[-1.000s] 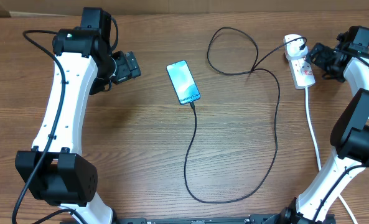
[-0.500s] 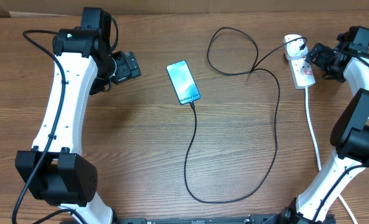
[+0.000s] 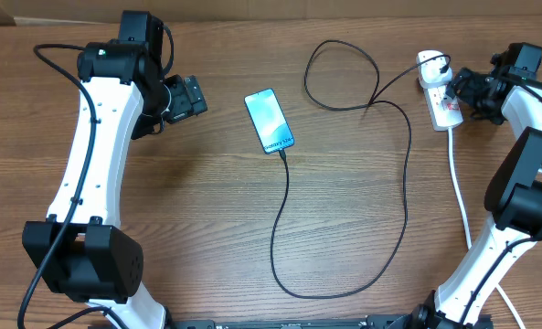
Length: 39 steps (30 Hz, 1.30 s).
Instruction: Plug charger to phone and switch on socket
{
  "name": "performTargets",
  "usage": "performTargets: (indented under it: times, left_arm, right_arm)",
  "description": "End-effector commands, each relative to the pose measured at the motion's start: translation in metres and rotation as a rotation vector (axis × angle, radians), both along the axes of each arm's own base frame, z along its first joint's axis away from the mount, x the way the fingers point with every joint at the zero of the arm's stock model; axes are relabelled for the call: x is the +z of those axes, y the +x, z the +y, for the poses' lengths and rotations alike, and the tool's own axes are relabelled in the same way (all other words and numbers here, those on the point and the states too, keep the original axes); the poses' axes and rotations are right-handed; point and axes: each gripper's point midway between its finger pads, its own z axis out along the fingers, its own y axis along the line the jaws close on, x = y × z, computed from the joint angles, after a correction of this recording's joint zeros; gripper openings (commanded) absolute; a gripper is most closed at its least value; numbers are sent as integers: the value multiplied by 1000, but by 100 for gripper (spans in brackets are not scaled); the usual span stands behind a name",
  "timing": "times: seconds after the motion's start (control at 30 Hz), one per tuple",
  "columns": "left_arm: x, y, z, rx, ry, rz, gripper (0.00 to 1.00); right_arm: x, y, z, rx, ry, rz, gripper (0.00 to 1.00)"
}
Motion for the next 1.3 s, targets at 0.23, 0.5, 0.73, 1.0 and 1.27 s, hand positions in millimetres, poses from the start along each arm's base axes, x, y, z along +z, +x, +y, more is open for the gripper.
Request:
performTargets:
  times: [0.23, 0.5, 0.73, 1.0, 1.27]
  left_arm:
    - [4, 2, 2, -7, 15, -17, 100]
    - [4, 2, 2, -7, 14, -17, 100]
    - [4, 2, 2, -7, 14, -17, 100]
    - [4, 2, 2, -7, 14, -17, 100]
    - [4, 2, 2, -7, 15, -17, 100]
  right_arm:
    - [-1, 12, -2, 3, -10, -36, 100]
    - [-5, 11, -1, -9, 3, -25, 100]
    - [-7, 8, 0, -9, 7, -14, 100]
    - [-9, 4, 2, -9, 14, 5, 100]
    - [-10, 2, 3, -9, 18, 15, 100]
